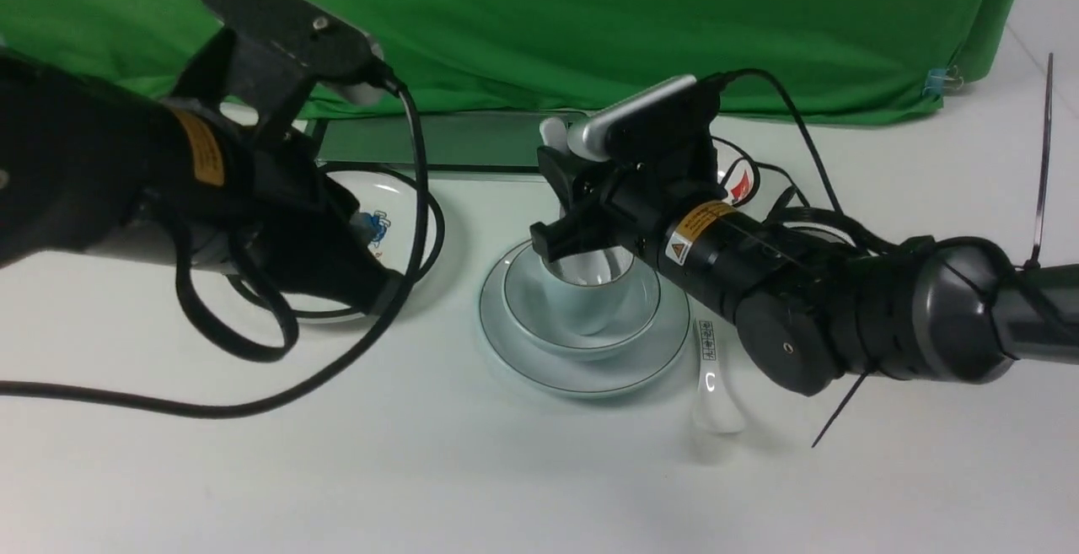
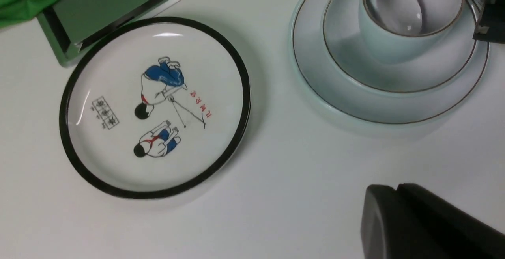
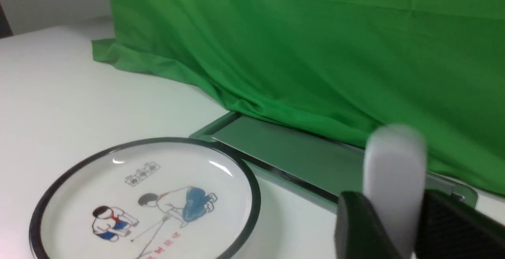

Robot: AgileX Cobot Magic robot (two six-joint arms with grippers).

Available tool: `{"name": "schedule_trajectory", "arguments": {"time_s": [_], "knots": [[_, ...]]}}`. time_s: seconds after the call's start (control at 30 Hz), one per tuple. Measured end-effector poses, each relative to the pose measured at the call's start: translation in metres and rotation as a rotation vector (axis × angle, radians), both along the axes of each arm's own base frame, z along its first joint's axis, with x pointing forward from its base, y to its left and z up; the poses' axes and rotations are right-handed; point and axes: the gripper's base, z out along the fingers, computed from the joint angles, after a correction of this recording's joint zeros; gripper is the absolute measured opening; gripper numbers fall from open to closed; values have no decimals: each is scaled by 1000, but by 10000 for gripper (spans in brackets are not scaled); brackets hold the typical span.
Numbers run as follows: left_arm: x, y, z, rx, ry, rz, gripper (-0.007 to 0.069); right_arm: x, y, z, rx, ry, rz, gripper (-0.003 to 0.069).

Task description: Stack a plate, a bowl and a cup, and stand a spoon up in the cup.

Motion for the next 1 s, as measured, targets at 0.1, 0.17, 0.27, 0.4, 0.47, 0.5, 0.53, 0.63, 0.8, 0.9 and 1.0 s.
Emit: {"name": "schedule_trajectory", "arguments": {"time_s": [0.1,0.17,0.27,0.4,0.47,0.5,0.53,0.63,0.8,0.9,1.0], "knots": [[-7,4,0,-6,11,14,-31,-3,-2,5,-26,32,-2,298],[-25,13,-4,-24,12,33,-31,-10,-8,26,-53,66,-5,271],[-48,25,-11,-57,-6,51,-31,-24,-18,55,-86,102,-9,193],[-92,48,-27,-159,-78,91,-31,-55,-40,105,-149,112,-7,73],[-107,55,-32,-202,-118,103,-31,-71,-51,122,-156,93,-6,43],[-117,60,-34,-233,-146,110,-31,-83,-60,134,-147,68,-6,29],[-129,66,-37,-266,-189,112,-31,-95,-68,139,-142,56,-6,23],[-152,79,-40,-322,-278,110,-31,-125,-89,148,-110,9,-8,22],[-183,96,-46,-395,-425,98,-31,-180,-127,145,-38,-98,-10,22],[-192,100,-45,-425,-476,94,-31,-206,-144,141,-2,-150,-13,22],[-195,102,-45,-435,-494,92,-31,-224,-157,137,23,-186,-14,23]]}}
